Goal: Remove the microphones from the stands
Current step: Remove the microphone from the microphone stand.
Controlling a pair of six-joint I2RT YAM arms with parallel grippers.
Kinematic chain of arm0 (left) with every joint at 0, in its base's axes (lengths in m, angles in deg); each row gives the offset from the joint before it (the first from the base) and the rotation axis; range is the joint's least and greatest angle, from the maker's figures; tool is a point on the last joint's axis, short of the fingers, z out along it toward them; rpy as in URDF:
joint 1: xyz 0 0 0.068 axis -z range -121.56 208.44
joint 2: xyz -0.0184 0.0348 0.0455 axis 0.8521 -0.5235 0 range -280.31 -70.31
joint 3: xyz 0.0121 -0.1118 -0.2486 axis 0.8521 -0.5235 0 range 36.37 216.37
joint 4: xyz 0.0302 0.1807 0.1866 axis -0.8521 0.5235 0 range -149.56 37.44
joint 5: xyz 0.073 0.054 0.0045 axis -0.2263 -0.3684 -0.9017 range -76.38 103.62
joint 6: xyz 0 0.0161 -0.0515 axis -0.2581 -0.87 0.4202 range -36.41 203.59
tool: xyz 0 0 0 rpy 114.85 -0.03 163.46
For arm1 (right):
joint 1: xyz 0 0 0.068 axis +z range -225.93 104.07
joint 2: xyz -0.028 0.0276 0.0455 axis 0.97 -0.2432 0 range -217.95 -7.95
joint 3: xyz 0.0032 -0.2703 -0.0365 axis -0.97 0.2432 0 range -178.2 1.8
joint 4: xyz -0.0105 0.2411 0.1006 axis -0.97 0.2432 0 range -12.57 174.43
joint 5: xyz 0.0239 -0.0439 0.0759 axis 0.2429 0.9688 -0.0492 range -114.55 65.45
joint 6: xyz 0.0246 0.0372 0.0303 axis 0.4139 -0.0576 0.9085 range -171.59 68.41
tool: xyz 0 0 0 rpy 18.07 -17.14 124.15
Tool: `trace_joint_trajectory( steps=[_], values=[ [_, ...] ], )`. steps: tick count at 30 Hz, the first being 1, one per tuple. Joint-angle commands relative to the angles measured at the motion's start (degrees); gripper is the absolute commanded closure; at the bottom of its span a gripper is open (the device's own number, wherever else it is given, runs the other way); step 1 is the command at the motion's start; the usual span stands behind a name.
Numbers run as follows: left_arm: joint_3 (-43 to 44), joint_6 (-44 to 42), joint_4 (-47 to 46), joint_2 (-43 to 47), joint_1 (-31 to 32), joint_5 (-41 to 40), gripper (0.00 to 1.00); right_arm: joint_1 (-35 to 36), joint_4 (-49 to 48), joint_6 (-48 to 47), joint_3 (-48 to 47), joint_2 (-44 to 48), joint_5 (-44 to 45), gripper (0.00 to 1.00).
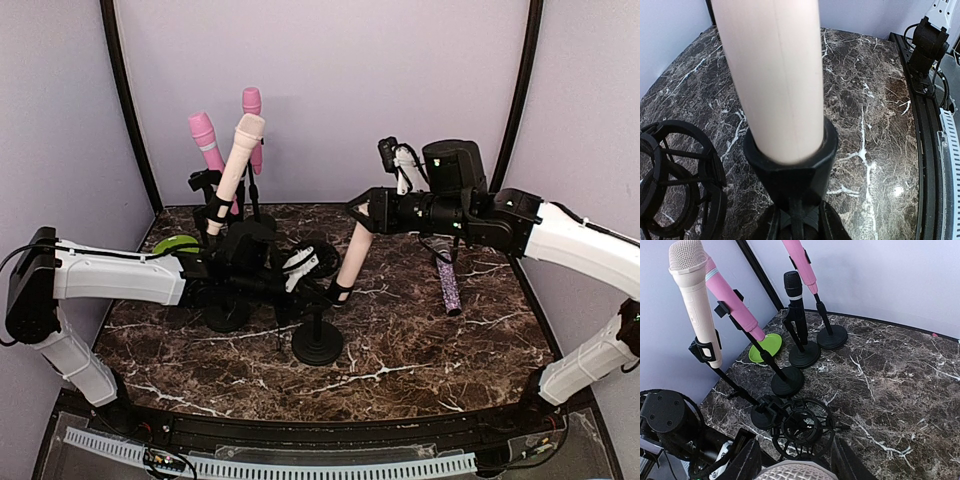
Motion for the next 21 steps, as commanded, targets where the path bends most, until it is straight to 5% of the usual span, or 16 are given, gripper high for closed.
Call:
trace_joint_trajectory(
  steps=[1, 21],
  values=[
    [-0.5, -2.5, 5.9, -1.3, 0.6, -1.6, 1.00, -0.6, -7.3, 0.7, -2.9, 1.3, 3.1, 0.67],
    [-0.4, -2.6, 5.8, -1.3, 0.9, -1.5, 1.00, -1.1, -17.9, -3.9, 1.2, 6.4, -20.8, 0.67]
  ],
)
